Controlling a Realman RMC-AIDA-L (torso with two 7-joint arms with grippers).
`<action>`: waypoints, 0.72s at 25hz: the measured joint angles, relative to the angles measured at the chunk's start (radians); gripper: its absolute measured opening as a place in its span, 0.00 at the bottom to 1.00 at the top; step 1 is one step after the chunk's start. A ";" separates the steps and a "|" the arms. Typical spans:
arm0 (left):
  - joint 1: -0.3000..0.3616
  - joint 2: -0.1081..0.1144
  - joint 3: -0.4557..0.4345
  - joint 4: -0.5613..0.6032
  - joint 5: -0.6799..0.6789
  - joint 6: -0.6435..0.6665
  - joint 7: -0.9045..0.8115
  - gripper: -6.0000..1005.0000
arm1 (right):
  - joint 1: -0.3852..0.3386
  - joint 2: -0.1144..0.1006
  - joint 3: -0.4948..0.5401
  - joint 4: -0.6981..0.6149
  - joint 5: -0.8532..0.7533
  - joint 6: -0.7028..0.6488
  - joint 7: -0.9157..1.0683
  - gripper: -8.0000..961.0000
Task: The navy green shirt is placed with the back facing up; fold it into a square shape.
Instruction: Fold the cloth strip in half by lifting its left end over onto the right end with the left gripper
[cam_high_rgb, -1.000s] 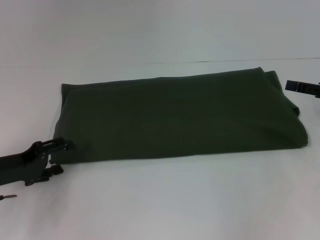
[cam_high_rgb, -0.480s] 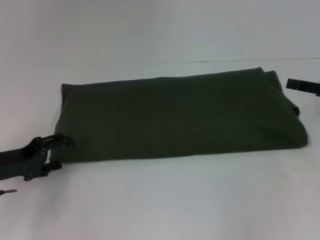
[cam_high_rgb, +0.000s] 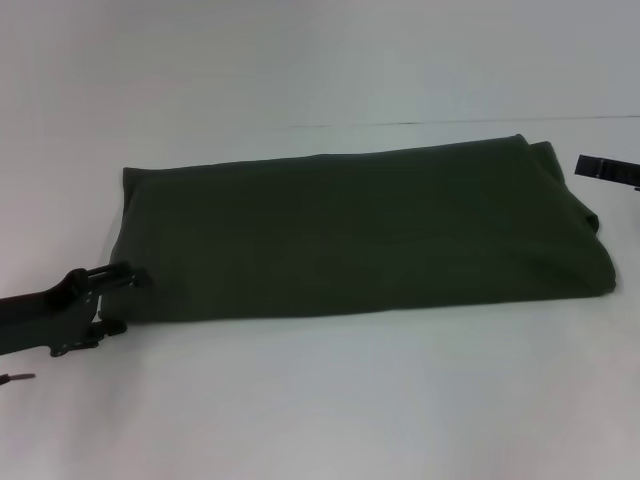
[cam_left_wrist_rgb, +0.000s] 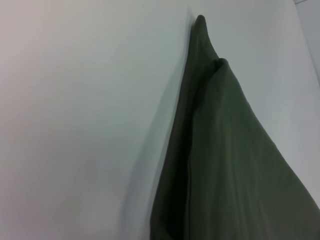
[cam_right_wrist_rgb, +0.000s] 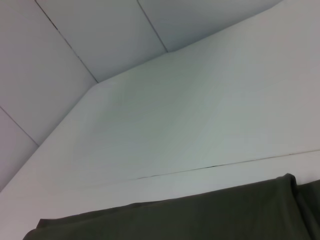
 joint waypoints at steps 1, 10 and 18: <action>0.001 0.000 0.000 0.000 0.000 0.001 0.000 0.86 | 0.000 0.000 0.000 0.000 0.000 0.001 0.000 0.72; 0.002 -0.001 -0.014 0.000 -0.009 0.022 0.014 0.86 | 0.004 0.001 0.000 -0.001 0.002 0.002 0.000 0.72; 0.000 0.000 -0.015 -0.027 -0.003 0.002 0.021 0.86 | 0.004 -0.001 0.000 -0.002 0.003 0.002 0.000 0.72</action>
